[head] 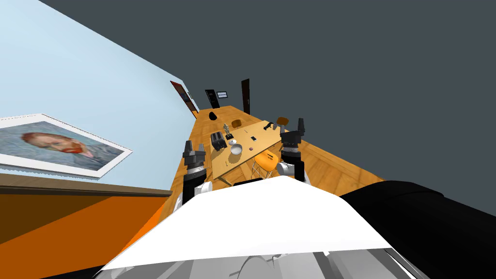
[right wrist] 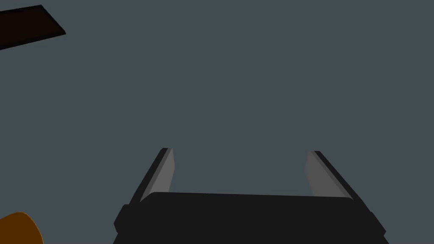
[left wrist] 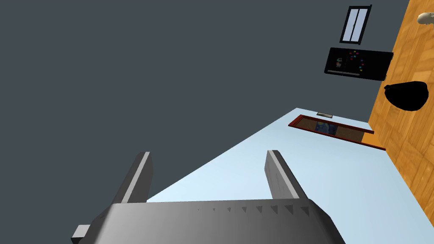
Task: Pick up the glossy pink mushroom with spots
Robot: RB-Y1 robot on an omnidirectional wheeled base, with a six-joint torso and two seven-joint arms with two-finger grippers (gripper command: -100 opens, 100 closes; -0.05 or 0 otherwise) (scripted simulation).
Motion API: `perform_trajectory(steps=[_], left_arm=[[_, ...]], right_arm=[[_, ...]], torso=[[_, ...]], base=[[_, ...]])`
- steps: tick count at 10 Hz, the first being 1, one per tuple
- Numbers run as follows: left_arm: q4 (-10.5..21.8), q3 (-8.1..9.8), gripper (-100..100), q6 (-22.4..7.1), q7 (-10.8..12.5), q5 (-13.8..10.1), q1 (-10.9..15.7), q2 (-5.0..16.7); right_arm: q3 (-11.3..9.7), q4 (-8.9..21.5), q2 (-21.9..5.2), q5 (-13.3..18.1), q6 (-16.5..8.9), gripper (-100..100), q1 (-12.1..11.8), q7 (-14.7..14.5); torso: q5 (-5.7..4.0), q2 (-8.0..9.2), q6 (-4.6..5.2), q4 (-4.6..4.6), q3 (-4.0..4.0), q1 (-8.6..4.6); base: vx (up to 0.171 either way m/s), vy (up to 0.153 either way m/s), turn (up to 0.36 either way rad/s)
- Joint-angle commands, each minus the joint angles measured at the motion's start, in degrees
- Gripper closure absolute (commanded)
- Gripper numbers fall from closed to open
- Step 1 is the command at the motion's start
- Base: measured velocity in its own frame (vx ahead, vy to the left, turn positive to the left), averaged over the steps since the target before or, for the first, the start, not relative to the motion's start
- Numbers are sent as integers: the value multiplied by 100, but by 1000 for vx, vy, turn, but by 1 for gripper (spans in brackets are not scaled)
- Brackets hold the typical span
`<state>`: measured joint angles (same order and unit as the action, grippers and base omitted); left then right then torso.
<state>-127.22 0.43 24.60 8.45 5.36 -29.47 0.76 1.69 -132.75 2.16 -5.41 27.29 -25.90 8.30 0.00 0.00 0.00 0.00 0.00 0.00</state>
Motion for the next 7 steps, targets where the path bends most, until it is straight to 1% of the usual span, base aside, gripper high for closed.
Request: perform_trajectory(steps=[1, 4, 5, 7], left_arm=[[0, 0, 0, 0, 0, 0, 0, 0], [0, 0, 0, 0, 0, 0, 1, 0], [0, 0, 0, 0, 0, 0, 1, 0], [0, 0, 0, 0, 0, 0, 1, 0]], right_arm=[[1, 71, -249, 70, -12, -100, 4, -25], [7, 348, -759, 353, -60, -100, 17, -126], [7, 348, -807, 353, -60, -100, 17, -126], [5, 629, -1172, 647, -105, -100, 26, -231]], torso=[[0, 0, 0, 0, 0, 0], [0, 7, -1, 1, 4, -2], [-1, 9, -1, 2, 5, -2], [0, 9, -1, 2, 5, -1]], base=[[-5, 3, 55], [-22, 1, 97], [-24, -1, 32], [-29, 4, 131]])
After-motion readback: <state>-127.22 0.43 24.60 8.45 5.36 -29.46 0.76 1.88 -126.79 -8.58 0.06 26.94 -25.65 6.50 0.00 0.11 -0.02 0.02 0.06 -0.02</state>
